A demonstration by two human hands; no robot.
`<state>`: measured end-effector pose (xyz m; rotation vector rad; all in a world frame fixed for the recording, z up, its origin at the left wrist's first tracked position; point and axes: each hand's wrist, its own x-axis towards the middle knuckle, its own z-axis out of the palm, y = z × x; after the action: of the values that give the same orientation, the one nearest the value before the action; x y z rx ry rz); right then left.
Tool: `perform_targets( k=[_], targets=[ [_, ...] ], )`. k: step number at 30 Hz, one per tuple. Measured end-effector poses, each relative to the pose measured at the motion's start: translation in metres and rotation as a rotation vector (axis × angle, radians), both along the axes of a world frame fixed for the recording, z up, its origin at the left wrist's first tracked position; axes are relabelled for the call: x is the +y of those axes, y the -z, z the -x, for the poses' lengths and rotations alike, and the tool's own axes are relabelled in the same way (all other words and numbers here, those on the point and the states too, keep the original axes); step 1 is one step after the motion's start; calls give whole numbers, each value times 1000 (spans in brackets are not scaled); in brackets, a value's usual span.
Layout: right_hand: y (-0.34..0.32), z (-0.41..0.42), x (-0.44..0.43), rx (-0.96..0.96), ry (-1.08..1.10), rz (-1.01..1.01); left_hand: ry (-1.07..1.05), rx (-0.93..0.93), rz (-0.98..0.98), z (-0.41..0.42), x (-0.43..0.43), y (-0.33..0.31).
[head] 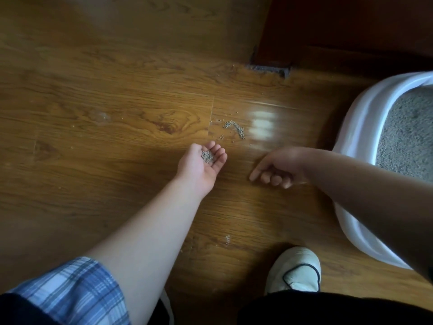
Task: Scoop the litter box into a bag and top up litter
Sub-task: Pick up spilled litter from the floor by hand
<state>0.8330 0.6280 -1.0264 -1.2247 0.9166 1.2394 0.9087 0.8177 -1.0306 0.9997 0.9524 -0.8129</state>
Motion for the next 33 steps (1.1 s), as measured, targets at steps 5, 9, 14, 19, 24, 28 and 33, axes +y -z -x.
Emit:
perform_targets(
  k=[5, 9, 14, 19, 24, 28, 33],
  targets=[
    [18, -12, 1, 146, 136, -130, 0, 2, -11, 0, 2, -1],
    [19, -41, 2, 53, 228, -64, -22, -2, -2, 0, 8, -1],
    [12, -76, 7, -79, 126, 69, -53, 5, 5, -3, 15, 0],
    [12, -77, -1, -113, 107, 56, -77, 1, 7, -5, 16, -1],
    [16, -61, -19, -14, 15, 55, -75, 2, 12, -3, 14, -2],
    [12, -77, -14, -4, -15, 102, -64, -2, 13, -2, 12, -7],
    [4, -114, 1, -21, -211, 196, -90, 15, 23, -4, 14, -9]
  ],
)
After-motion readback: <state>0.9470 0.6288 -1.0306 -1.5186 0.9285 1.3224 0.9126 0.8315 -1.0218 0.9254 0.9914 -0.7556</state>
